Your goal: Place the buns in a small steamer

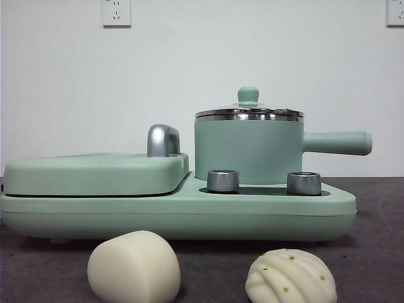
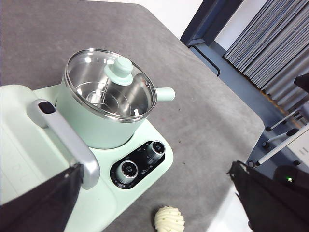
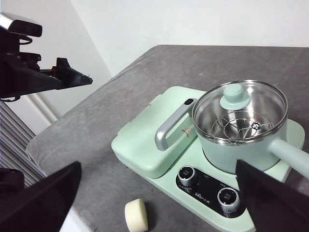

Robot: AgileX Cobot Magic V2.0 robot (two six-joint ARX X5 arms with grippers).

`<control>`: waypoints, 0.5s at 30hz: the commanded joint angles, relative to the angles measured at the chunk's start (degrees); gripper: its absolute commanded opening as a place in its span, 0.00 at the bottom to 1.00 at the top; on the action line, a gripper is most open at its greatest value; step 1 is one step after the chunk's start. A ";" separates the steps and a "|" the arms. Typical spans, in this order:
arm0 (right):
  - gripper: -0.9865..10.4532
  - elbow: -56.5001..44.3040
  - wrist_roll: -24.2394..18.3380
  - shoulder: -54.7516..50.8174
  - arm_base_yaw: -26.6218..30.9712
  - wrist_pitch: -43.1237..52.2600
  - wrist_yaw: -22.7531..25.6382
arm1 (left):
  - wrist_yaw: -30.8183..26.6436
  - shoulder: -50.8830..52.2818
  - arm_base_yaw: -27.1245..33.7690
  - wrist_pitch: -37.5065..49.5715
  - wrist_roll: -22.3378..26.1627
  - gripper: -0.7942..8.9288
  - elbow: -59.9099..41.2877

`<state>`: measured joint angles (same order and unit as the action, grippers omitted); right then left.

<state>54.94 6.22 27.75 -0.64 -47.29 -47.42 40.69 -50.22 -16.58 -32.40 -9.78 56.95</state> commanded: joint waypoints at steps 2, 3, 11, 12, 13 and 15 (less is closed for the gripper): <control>0.54 0.90 -0.26 0.24 -0.09 0.52 -0.26 | 0.46 -0.68 -0.52 0.24 -1.07 0.60 1.29; 0.54 0.90 -0.26 0.24 -0.09 0.55 -0.28 | 0.46 -1.05 -0.76 0.09 -1.31 0.59 1.55; 0.54 0.90 0.39 0.24 -0.09 0.52 -0.17 | 0.15 -9.42 -2.84 -4.15 -0.98 0.59 9.38; 0.54 0.90 0.61 0.24 -0.09 0.52 -0.17 | 0.07 -11.37 -3.23 -5.46 -0.61 0.59 11.34; 0.54 0.90 0.63 0.24 -0.09 0.52 -0.17 | -0.02 -13.42 -3.63 -7.04 0.13 0.59 13.46; 0.54 0.90 0.63 0.24 -0.09 0.52 -0.17 | -0.96 -17.68 -4.42 -10.47 1.29 0.59 18.03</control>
<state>54.94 6.42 27.75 -0.64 -47.29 -47.42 40.14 -65.73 -20.58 -42.04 -10.35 72.23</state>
